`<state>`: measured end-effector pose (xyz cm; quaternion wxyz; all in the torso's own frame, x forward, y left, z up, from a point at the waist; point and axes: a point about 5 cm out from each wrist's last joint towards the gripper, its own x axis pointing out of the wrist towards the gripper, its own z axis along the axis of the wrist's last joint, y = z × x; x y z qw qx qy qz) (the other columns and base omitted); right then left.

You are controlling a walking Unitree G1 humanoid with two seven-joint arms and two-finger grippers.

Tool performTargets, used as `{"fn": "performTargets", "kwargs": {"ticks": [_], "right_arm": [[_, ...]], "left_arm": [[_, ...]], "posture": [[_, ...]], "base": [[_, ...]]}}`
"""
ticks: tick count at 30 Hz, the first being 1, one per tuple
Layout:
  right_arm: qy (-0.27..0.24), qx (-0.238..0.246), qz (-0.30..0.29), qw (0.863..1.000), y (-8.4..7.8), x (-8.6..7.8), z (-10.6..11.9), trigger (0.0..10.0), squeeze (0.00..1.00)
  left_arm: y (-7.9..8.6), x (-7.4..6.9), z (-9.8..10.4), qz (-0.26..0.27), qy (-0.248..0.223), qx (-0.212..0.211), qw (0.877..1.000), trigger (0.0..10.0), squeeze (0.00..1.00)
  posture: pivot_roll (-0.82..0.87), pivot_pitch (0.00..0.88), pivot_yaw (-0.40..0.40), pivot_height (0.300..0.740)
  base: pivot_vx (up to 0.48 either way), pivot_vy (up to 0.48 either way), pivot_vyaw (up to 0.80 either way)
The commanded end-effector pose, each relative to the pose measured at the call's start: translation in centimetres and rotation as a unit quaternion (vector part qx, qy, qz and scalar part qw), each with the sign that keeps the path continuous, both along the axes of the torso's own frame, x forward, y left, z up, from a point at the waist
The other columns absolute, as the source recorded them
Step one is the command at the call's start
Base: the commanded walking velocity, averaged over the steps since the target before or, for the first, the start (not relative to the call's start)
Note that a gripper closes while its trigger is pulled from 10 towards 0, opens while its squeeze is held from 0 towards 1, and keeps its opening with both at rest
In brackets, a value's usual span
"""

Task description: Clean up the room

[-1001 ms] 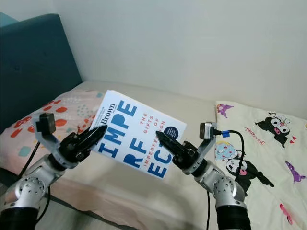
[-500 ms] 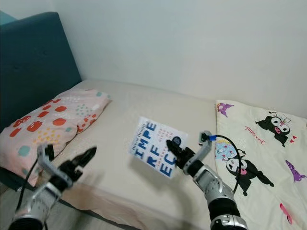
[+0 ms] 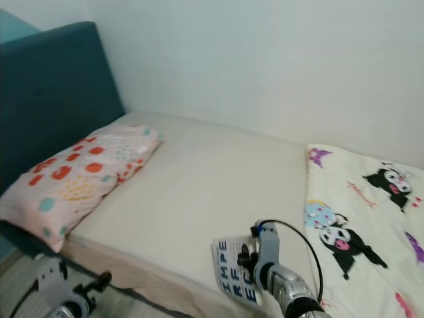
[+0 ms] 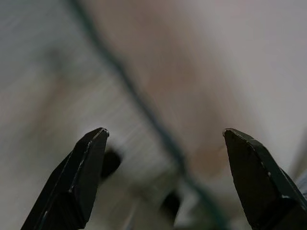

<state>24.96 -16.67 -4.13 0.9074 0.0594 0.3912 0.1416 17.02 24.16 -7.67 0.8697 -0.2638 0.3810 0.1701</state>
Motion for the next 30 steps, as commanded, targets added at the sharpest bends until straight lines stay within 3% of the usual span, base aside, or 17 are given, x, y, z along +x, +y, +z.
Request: {"fn": "performTargets", "kwargs": {"ticks": [1,4,6,9,16,23,26,30], "right_arm": [[0.034,-0.022,0.0,0.999,-0.2,-1.5,-1.2,10.0,0.0],[0.066,-0.041,-0.017,0.997,-0.6,-3.3,-2.5,10.0,0.0],[0.072,-0.047,-0.019,0.996,-0.7,-3.7,-2.7,10.0,0.0],[0.079,-0.054,-0.025,0.995,-0.7,-4.3,-3.1,10.0,0.0],[0.087,-0.067,-0.025,0.994,-0.5,-4.9,-3.5,10.0,0.0],[0.086,-0.073,-0.03,0.993,-0.6,-5.0,-3.6,10.0,0.0],[0.065,-0.07,-0.046,0.994,-0.9,-4.3,-3.2,10.0,0.0],[-0.004,-0.032,-0.102,0.994,-1.7,-1.2,-1.0,10.0,0.0]], "left_arm": [[-0.5,-1.1,-0.7,-0.01,0.038,0.009,0.999,10.0,0.0],[-1.5,-3.3,-1.9,-0.025,0.094,0.011,0.995,10.0,0.0],[-1.5,-3.6,-2.1,-0.025,0.102,0.013,0.994,10.0,0.0],[-1.6,-3.8,-2.2,-0.026,0.109,0.018,0.994,10.0,0.0],[-1.6,-4.0,-2.2,-0.044,0.119,0.031,0.991,10.0,0.0],[-1.5,-3.7,-2.1,-0.059,0.118,0.046,0.99,10.0,0.0],[-1.6,-3.5,-2.1,-0.074,0.118,0.053,0.989,10.0,0.0],[-1.7,-3.4,-2.0,-0.081,0.117,0.057,0.988,10.0,0.0]], "posture": [[0.0,0.0,-0.046,0.74],[-0.01,0.0,-0.043,0.74],[-0.01,0.0,-0.045,0.74],[0.0,0.0,-0.049,0.74],[0.01,0.0,-0.056,0.74],[0.01,0.0,-0.05,0.74],[0.01,0.0,-0.048,0.74],[0.01,0.0,-0.047,0.74]], "base": [[0.0,0.0,0.74],[0.0,0.0,0.75],[0.0,0.0,0.75],[0.0,0.0,0.75],[-0.48,0.0,0.75],[0.0,0.0,0.75],[0.0,0.0,0.75],[0.0,0.0,0.75]]}}
